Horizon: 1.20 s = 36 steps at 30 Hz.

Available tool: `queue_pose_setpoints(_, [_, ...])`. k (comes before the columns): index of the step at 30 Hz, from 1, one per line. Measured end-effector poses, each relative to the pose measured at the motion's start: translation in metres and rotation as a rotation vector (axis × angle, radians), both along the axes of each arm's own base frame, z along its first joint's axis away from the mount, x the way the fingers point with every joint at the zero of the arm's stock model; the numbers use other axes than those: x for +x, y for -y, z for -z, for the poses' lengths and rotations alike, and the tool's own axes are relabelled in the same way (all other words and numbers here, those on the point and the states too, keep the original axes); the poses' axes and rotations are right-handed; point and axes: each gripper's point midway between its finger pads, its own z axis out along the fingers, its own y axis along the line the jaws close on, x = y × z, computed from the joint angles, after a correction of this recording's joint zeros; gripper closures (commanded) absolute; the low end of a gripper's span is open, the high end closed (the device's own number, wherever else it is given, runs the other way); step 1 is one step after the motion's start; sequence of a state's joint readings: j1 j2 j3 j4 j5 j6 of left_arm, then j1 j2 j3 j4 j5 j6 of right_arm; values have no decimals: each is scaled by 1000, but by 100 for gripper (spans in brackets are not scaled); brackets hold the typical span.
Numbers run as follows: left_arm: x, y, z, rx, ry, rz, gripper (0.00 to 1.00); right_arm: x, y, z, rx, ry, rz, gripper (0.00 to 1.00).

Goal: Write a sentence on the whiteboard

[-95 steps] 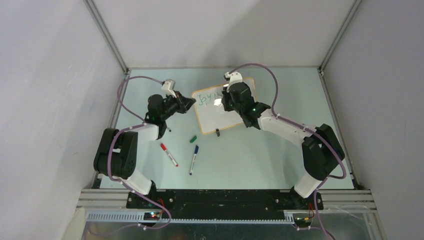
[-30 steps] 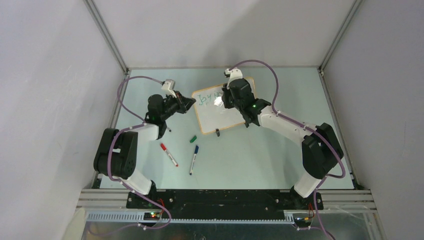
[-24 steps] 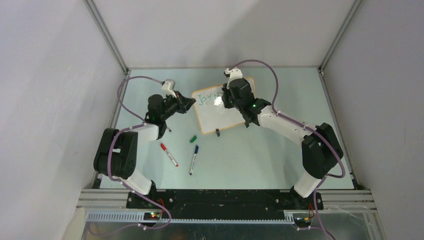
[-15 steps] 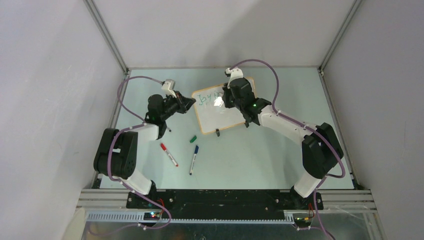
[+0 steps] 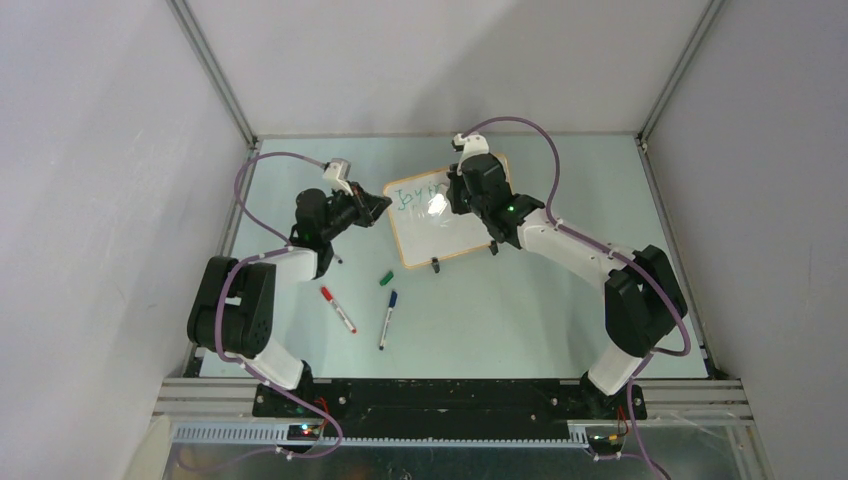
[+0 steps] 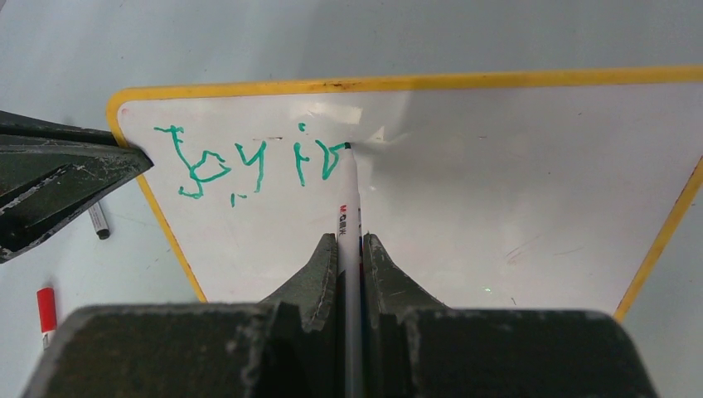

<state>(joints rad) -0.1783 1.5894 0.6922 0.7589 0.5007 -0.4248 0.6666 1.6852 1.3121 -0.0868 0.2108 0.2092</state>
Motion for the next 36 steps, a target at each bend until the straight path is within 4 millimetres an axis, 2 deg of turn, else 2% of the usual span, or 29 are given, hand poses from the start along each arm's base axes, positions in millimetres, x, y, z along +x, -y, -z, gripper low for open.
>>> queue_pose_setpoints(21, [0,0,0,1,-2,0,96,0,1,2,0,-1,2,100])
queue_pose_setpoints(36, [0,0,1,1,-2,0,96,-9,7,13,-13,-19,12,100])
